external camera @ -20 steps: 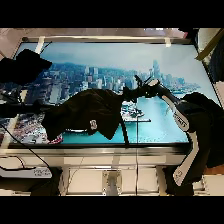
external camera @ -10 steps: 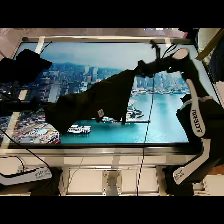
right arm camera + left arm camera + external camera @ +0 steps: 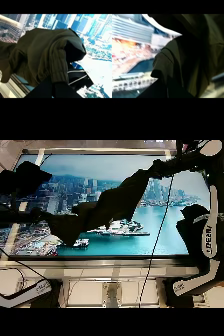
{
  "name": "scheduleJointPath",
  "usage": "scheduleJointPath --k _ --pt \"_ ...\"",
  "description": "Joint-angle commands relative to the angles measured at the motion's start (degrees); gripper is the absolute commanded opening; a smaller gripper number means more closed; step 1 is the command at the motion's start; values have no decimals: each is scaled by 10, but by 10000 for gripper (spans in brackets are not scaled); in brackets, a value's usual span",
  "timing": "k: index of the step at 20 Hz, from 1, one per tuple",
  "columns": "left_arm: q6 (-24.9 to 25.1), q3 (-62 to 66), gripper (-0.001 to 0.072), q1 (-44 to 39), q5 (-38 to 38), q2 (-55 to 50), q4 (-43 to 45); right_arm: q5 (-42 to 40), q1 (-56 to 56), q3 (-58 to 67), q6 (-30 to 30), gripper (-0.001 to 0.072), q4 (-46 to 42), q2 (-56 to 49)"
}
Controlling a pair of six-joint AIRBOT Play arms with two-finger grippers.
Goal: Fold the clothes and pants, and hang the long-sleeved shirts on hangers.
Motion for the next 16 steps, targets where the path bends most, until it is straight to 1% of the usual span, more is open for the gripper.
scheduleJointPath --k 1,3,6,7,10,12,14,16 --pt "-3 -23 12 -28 -59 2 6 -51 5 3 -5 17 -8 -15" --pt "-4 -35 12 -52 -61 2 28 -139 12 3 -6 16 -6 -21" --pt "-49 -57 12 -103 -70 -1 99 -303 14 3 -3 15 20 -32" --pt "-52 -68 12 -124 -70 -2 125 -343 14 3 -3 15 37 -38" --pt "-77 -90 12 -174 -79 -8 177 -408 15 3 -3 15 89 -62" --pt "-76 -95 12 -197 -102 -14 188 -459 25 4 -12 15 126 -74" --pt "-76 -95 12 -218 -120 -21 187 -522 42 4 -14 16 126 -84" --pt "-76 -95 12 -238 -132 -30 187 -534 62 4 -7 15 125 -103"
